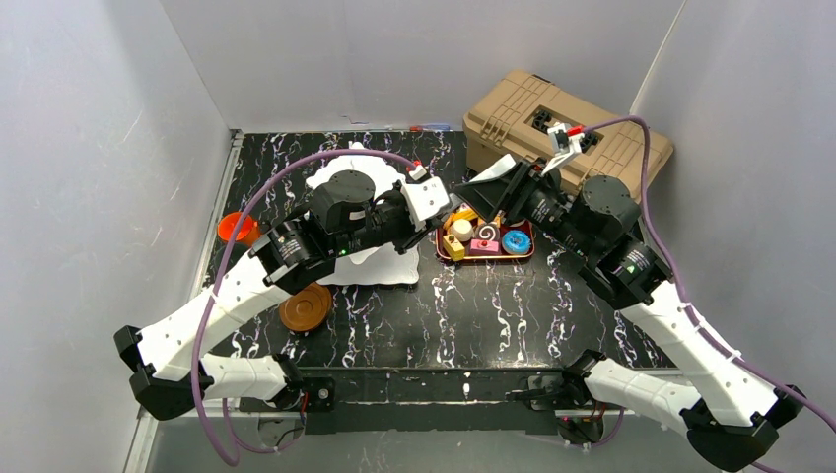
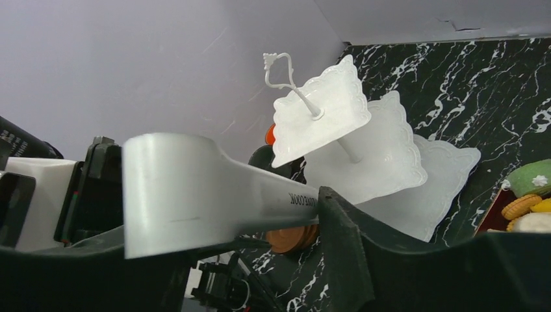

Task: Serve the afternoon tea
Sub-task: Adjust the clamp.

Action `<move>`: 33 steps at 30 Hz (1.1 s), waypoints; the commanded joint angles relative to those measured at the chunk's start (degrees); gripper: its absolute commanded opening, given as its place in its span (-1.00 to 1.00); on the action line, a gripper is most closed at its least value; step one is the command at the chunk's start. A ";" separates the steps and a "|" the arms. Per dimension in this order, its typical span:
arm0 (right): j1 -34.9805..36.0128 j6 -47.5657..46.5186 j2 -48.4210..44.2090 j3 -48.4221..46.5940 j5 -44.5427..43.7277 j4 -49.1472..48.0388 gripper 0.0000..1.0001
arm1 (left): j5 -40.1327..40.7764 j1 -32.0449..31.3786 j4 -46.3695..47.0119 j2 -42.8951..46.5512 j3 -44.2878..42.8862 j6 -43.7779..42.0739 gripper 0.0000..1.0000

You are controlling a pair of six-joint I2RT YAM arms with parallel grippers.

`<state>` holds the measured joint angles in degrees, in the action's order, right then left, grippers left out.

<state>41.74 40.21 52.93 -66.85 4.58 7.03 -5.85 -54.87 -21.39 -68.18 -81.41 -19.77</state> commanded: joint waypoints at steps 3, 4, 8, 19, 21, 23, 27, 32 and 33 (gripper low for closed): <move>0.50 0.65 0.20 0.18 5.19 -3.70 0.44 | 2.07 0.03 1.48 0.78 -2.15 -0.45 -1.00; 0.50 0.68 0.46 0.07 5.72 -3.83 0.58 | 1.95 0.03 1.56 0.70 -2.16 -0.49 -1.00; 0.54 0.86 1.35 0.03 6.59 -4.50 0.96 | 1.63 0.02 1.61 -0.20 -2.84 -0.32 -1.00; 0.55 3.21 3.70 1.55 10.22 -6.15 0.54 | 2.03 0.07 2.14 -1.76 -3.72 -0.82 -1.00; 0.63 3.73 3.91 1.88 10.68 -6.49 0.32 | 2.27 0.03 2.14 -1.82 -3.69 -1.17 -1.00; 0.63 4.26 3.94 2.07 10.77 -6.50 0.09 | 2.50 0.11 2.14 -1.78 -3.57 -1.41 -1.00; 0.63 6.15 4.09 1.99 11.11 -8.73 -0.40 | 2.96 0.11 2.54 -1.78 -3.16 -1.71 -1.00; 0.63 9.54 4.07 2.68 12.29 -11.83 -0.86 | 3.54 0.11 3.08 -1.65 -2.37 -2.43 -1.00; 0.63 9.85 3.99 2.69 12.30 -11.79 -0.90 | 3.65 0.12 3.06 -1.56 -2.25 -2.58 -1.00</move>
<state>40.69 44.58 57.12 -64.53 8.49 1.19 -1.80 -54.54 -24.51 -69.89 -82.59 -21.12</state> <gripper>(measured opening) 0.417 0.257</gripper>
